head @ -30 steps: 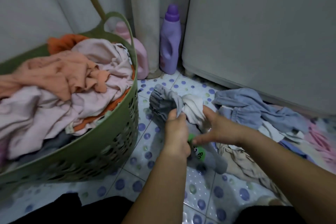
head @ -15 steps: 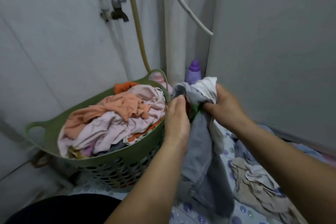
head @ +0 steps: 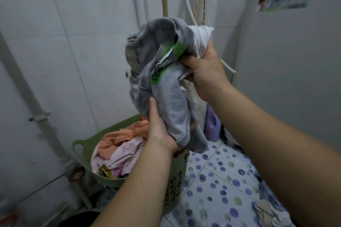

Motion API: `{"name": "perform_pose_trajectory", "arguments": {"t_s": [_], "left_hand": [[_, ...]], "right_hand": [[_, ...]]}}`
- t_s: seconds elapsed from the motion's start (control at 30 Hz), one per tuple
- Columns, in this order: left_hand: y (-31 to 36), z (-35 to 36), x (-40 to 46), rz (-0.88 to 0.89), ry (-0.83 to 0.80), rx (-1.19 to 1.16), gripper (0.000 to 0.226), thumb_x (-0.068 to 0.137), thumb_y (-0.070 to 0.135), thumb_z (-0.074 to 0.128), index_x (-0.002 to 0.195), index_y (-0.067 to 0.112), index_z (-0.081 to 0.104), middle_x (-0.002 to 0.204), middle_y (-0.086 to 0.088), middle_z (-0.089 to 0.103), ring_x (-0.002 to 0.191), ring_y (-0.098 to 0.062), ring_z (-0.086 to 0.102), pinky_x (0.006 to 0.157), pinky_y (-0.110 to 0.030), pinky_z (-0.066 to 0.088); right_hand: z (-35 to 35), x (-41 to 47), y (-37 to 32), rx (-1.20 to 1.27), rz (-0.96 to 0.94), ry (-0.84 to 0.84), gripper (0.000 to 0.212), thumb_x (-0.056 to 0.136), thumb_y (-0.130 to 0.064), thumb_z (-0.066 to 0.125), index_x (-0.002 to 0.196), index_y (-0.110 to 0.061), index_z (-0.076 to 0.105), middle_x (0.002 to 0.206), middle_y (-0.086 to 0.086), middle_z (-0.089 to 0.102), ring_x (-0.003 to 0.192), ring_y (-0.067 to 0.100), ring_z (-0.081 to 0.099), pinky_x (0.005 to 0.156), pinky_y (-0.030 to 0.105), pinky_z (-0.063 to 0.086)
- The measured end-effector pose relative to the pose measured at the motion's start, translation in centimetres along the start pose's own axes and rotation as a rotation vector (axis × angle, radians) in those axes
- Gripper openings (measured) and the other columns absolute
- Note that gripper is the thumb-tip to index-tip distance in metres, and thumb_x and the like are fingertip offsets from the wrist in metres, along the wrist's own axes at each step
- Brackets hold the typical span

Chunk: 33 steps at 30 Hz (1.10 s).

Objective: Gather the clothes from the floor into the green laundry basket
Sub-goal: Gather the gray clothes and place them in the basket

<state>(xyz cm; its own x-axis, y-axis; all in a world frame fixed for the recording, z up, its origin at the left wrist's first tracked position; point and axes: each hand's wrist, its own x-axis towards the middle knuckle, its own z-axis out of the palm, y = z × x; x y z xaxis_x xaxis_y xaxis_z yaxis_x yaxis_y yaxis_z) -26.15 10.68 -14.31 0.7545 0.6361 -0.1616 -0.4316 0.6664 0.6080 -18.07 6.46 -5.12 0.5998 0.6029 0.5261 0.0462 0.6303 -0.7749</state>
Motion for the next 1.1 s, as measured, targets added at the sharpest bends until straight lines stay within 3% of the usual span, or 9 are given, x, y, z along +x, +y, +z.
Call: {"name": "perform_pose_trajectory", "arguments": {"t_s": [0.07,0.13,0.23,0.3,0.47,0.6,0.7,0.87,1.1], "left_hand": [[1.7,0.2,0.7,0.132,0.023,0.028,0.068,0.091,0.06,0.035,0.078,0.006,0.076,0.07,-0.014,0.072,0.058,-0.025,0.07,0.069,-0.035,0.057],[3.6,-0.1,1.2,0.201,0.075,0.071,0.06,0.091,0.058,0.04,0.096,0.005,0.069,0.078,-0.013,0.074,0.063,-0.024,0.072,0.059,-0.029,0.059],[4.9,-1.9,2.1,0.217,0.183,0.105,0.09,0.056,0.067,0.076,0.128,0.017,0.056,0.123,-0.012,0.066,0.104,-0.03,0.068,0.084,-0.044,0.057],[4.9,-4.1,2.8,0.22,0.28,0.177,0.103,0.048,0.067,0.079,0.137,0.027,0.046,0.132,-0.007,0.06,0.113,-0.033,0.062,0.094,-0.052,0.05],[4.1,-9.7,4.0,0.097,0.548,0.584,0.062,0.082,0.035,0.057,0.14,0.023,0.04,0.136,-0.007,0.052,0.115,-0.037,0.056,0.095,-0.054,0.048],[4.3,-10.0,3.0,0.155,0.861,1.144,0.058,0.088,0.032,0.054,0.142,0.022,0.036,0.144,-0.016,0.036,0.128,-0.039,0.041,0.1,-0.046,0.04],[3.7,-9.3,3.1,0.208,0.634,1.59,0.056,0.093,0.028,0.048,0.145,0.035,0.029,0.158,-0.007,0.011,0.145,-0.033,0.013,0.116,-0.053,0.021],[1.7,-10.6,4.9,-0.114,0.176,2.225,0.062,0.095,0.021,0.044,0.147,0.041,0.018,0.162,0.002,-0.01,0.147,-0.031,-0.016,0.111,-0.068,-0.006],[0.2,-11.3,5.2,-0.525,0.198,2.485,0.077,0.082,0.007,0.06,0.148,0.03,0.027,0.161,-0.007,-0.001,0.147,-0.039,-0.005,0.107,-0.075,0.0]], "right_hand": [[0.7,0.5,0.7,0.128,0.028,-0.02,0.042,0.082,0.018,0.051,0.115,-0.008,0.05,0.1,0.015,0.063,0.093,0.028,0.064,0.083,0.044,0.056],[0.9,0.9,1.8,0.224,0.068,-0.042,0.044,0.084,0.016,0.051,0.124,0.001,0.047,0.103,0.017,0.063,0.09,0.028,0.064,0.076,0.041,0.058],[-0.2,0.9,4.6,0.311,0.172,-0.012,0.043,0.086,0.011,0.051,0.126,-0.003,0.047,0.106,0.016,0.062,0.089,0.026,0.065,0.069,0.036,0.058],[-1.5,0.1,7.1,0.224,0.319,0.04,0.035,0.087,0.006,0.053,0.118,-0.011,0.052,0.099,0.014,0.063,0.083,0.027,0.063,0.062,0.033,0.057],[-6.5,-3.7,11.5,-0.919,0.988,-0.018,0.023,0.094,-0.015,0.052,0.111,0.001,0.052,0.082,0.015,0.054,0.068,0.025,0.054,0.058,0.034,0.048],[-7.4,-4.2,12.4,-1.328,0.717,-0.156,0.033,0.093,-0.022,0.05,0.123,-0.008,0.055,0.12,0.016,0.06,0.108,0.032,0.059,0.091,0.037,0.048],[-6.2,-4.1,12.8,-1.324,0.566,-0.266,0.043,0.092,-0.022,0.053,0.135,-0.017,0.048,0.139,0.009,0.051,0.122,0.027,0.051,0.097,0.033,0.042],[-5.5,-4.8,14.8,-1.32,0.534,-0.455,0.045,0.092,-0.018,0.053,0.137,-0.019,0.048,0.142,0.007,0.047,0.126,0.025,0.048,0.102,0.031,0.039],[-7.7,-6.6,15.0,-1.313,0.487,-0.428,0.035,0.092,-0.02,0.054,0.127,-0.019,0.058,0.138,0.004,0.052,0.127,0.021,0.048,0.1,0.026,0.037]]}}
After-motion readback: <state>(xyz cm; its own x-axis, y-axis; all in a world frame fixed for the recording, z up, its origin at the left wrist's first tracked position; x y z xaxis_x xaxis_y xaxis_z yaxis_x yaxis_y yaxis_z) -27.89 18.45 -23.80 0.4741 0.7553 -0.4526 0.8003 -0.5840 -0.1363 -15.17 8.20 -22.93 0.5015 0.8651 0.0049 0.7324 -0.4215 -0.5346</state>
